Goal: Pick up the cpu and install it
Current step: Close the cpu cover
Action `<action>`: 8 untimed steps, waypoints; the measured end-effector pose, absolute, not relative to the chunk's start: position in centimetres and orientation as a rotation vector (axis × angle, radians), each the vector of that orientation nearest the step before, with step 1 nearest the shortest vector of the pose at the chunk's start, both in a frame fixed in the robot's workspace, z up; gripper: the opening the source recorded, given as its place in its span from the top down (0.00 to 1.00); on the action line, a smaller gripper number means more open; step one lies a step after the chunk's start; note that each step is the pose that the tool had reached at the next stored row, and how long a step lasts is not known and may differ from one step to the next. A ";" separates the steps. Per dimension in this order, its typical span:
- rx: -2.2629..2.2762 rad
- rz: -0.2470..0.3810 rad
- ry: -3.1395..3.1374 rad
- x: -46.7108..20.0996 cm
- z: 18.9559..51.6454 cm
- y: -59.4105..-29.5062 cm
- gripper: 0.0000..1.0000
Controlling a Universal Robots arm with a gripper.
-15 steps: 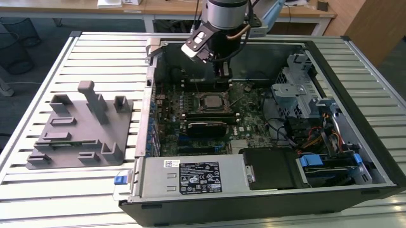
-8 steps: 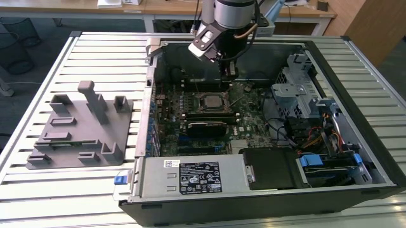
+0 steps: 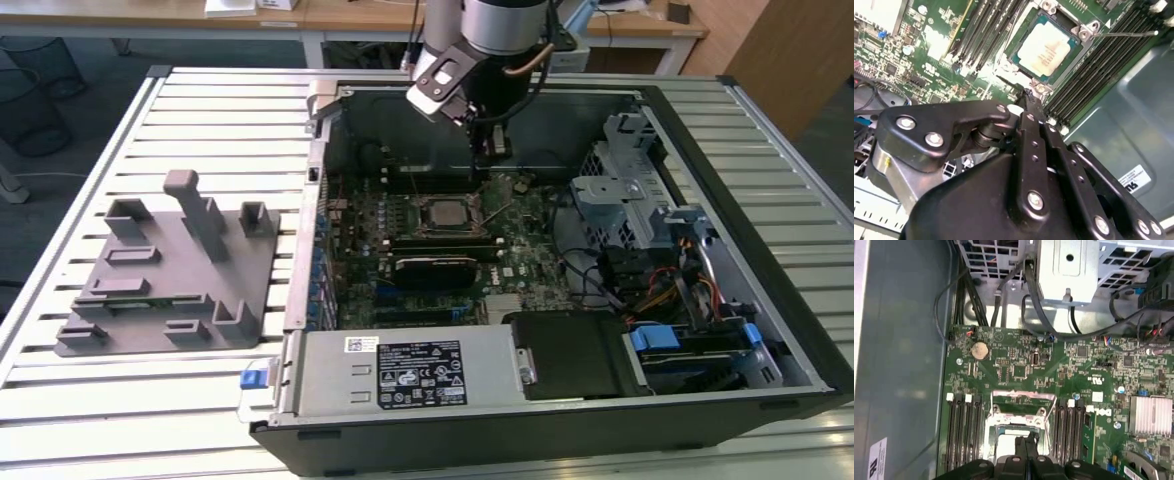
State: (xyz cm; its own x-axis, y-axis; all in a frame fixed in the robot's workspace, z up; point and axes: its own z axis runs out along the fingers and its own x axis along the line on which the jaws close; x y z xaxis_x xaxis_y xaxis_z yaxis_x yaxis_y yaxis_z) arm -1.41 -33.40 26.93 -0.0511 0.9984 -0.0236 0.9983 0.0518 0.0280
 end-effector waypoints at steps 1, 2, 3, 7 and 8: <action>2.138 0.007 2.252 -1.3 26.9 -33.4 0.89; 2.138 0.007 2.252 -1.2 26.9 -33.4 0.89; 2.138 0.006 2.251 -0.9 26.9 -33.4 0.89; 2.139 0.005 2.252 0.2 26.9 -33.4 0.89; 2.139 0.005 2.252 0.5 26.9 -33.4 0.89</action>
